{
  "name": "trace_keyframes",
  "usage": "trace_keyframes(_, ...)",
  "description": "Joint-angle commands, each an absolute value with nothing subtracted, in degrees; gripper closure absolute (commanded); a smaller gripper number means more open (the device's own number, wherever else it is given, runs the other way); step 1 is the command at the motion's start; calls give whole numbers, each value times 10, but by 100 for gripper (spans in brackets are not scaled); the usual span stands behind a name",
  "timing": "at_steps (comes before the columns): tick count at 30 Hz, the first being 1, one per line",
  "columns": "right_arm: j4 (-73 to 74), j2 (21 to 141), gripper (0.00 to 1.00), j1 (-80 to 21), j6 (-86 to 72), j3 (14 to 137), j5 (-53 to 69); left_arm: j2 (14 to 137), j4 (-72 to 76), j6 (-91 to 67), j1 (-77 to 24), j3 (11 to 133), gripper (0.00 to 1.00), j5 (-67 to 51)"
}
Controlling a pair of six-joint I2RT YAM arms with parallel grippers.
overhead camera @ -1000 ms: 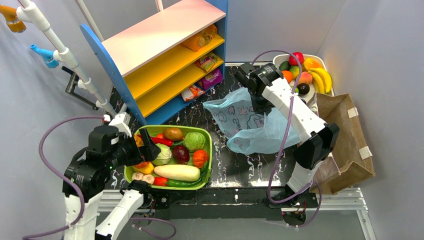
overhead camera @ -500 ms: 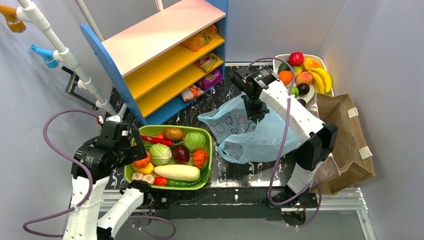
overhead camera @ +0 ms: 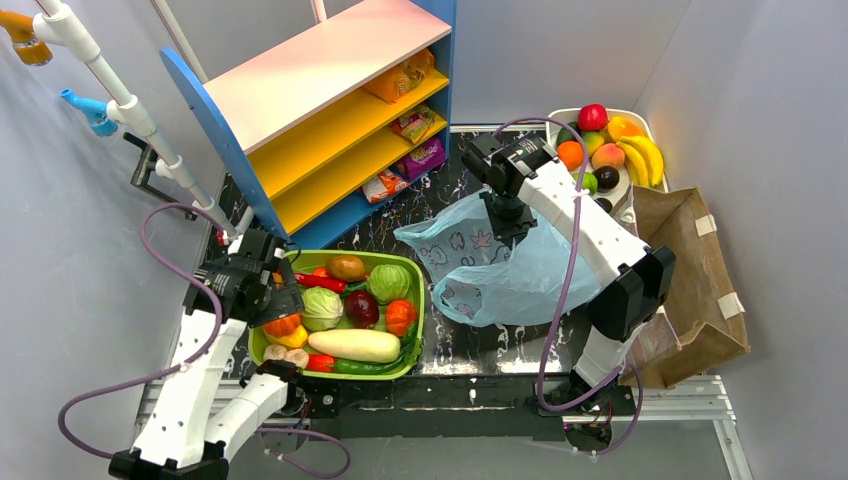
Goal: Place the food into the grocery bag and tie it
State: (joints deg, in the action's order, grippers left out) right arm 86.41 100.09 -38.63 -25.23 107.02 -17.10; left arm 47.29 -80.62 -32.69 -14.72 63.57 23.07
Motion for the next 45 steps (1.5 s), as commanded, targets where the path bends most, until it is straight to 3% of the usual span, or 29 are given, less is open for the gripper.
trace_keyframes(1,854,981,99,-387,-241,1068,-163,483,-787,-352,-140,620,0,217)
trace_keyframes(11,835,964,99,-386,-217,1035,-160,484,-765,-446,-127,603,0,207)
trace_keyframes(13,830,960,99,-386,-214,1027,-146,476,-728,-420,-51,589,1,153)
trace_keyframes(16,826,952,99,-387,-210,1018,-142,476,-728,-423,-14,591,1,117)
trace_keyframes(18,825,949,99,-387,-210,1008,-126,455,-702,-431,61,548,0,28)
trace_keyframes(25,819,941,99,-386,-215,992,-107,447,-670,-480,117,521,1,-27)
trace_keyframes(35,806,934,99,-387,-212,972,-87,414,-675,-522,144,474,1,1)
trace_keyframes(45,793,924,99,-386,-208,951,-64,464,-722,-590,145,477,0,91)
